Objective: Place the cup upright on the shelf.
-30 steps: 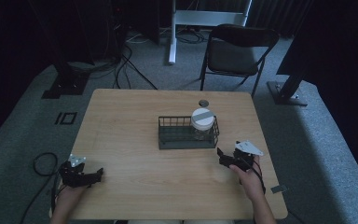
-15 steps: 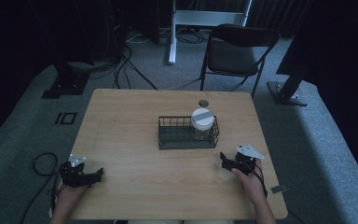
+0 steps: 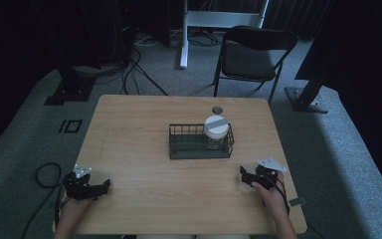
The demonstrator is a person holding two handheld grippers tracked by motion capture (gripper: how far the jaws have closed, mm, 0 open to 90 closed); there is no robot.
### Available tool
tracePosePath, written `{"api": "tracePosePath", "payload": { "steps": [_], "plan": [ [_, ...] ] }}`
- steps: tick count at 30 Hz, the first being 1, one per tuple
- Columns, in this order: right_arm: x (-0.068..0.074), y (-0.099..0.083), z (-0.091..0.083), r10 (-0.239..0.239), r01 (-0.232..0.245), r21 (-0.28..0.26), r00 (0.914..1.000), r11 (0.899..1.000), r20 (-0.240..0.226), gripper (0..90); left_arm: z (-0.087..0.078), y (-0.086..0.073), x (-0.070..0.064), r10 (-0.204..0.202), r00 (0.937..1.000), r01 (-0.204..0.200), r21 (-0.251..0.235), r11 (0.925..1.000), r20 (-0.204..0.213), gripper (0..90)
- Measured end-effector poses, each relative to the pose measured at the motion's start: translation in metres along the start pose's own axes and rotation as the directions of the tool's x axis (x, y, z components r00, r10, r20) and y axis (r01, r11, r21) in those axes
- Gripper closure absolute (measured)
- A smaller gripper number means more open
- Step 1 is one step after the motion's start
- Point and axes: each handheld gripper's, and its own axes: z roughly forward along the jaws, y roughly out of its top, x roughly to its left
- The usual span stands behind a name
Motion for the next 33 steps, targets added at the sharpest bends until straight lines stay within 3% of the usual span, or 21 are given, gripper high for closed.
{"api": "tracePosePath", "payload": {
  "steps": [10, 15, 24, 29, 33],
  "plan": [
    [-0.005, -0.003, -0.002, 0.048, -0.05, 0.048, 0.998, 0.998, 0.042, 11.6, 0.0, 0.0, 0.0, 0.0, 1.0, 0.0, 0.0, 1.0, 0.0, 0.2],
    [-0.009, -0.004, -0.002, 0.079, -0.081, 0.087, 0.9965, 0.993, 0.025, 11.7, 0.0, 0.0, 0.0, 0.001, 1.0, -0.001, 0.0, 1.0, 0.0, 0.2],
    [-0.011, -0.005, -0.001, 0.069, -0.067, 0.129, 0.9976, 0.989, -0.009, 11.7, 0.0, 0.0, 0.0, 0.0, 1.0, 0.0, 0.0, 1.0, 0.0, 0.2],
    [-0.008, -0.005, 0.001, 0.002, -0.003, 0.148, 1.0, 0.989, 0.009, 11.9, 0.0, 0.0, 0.0, 0.0, 1.0, 0.0, 0.0, 1.0, 0.0, 0.2],
    [-0.008, -0.005, 0.001, -0.002, 0.002, 0.149, 1.0, 0.989, -0.001, 11.8, 0.0, 0.0, 0.0, 0.0, 1.0, 0.0, 0.0, 1.0, 0.0, 0.2]
  ]
}}
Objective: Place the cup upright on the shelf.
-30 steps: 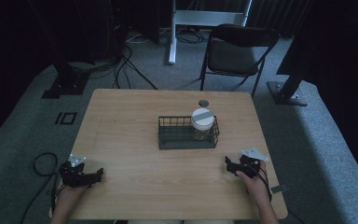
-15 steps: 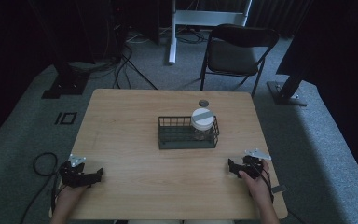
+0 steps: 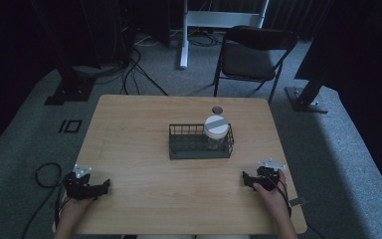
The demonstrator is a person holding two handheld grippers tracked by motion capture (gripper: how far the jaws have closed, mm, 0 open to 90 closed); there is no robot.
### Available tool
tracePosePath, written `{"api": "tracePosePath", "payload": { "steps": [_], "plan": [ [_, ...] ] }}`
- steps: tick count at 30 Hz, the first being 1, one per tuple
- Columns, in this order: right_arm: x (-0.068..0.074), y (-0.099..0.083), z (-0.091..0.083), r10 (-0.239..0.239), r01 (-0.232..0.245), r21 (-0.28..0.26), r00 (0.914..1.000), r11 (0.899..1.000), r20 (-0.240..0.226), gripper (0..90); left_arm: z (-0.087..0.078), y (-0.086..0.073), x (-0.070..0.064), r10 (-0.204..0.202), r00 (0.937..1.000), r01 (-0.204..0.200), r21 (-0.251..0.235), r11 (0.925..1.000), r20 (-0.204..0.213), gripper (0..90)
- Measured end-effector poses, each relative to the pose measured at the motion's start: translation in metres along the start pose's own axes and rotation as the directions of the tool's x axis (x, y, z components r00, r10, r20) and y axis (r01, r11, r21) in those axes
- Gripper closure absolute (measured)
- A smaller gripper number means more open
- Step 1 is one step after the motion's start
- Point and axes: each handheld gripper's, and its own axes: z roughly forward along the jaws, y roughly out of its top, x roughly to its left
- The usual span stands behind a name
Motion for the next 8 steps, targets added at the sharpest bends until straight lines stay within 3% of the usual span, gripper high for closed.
{"api": "tracePosePath", "payload": {
  "steps": [8],
  "plan": [
    [0.0005, 0.0001, 0.0, -0.007, 0.007, 0.002, 0.9999, 1.0, -0.012, 11.7, 0.0001, 0.0, 0.0, -0.001, 1.0, 0.001, -0.001, 1.0, 0.0, 0.2]
  ]
}}
